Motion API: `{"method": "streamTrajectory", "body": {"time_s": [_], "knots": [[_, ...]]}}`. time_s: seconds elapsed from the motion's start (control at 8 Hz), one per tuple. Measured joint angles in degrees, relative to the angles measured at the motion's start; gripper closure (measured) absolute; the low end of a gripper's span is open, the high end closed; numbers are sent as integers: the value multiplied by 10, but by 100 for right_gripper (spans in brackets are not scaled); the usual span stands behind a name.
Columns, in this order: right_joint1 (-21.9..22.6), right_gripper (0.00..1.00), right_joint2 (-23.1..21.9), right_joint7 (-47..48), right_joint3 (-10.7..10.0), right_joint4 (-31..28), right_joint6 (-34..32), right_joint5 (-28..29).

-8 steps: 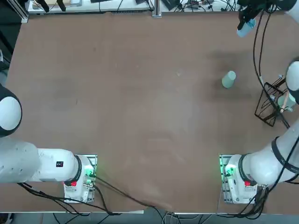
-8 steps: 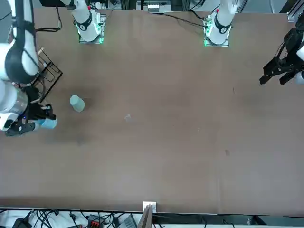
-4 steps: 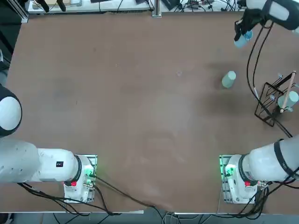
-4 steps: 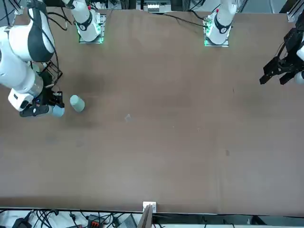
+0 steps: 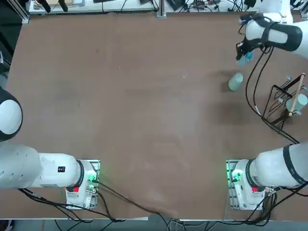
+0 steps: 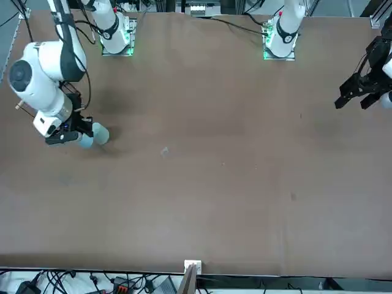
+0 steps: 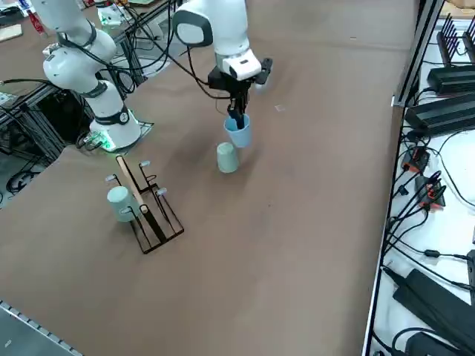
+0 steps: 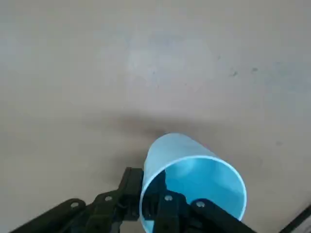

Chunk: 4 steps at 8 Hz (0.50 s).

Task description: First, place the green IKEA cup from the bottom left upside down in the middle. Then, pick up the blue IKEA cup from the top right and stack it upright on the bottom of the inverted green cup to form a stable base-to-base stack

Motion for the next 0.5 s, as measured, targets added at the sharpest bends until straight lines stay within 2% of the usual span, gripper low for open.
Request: {"method": "streamTrajectory", "body": {"time_s": [0.25,0.5], "knots": [[-1,96,-6,20,17,-20,3,0],[-3,96,-17,24,21,-37,3,0]]}}
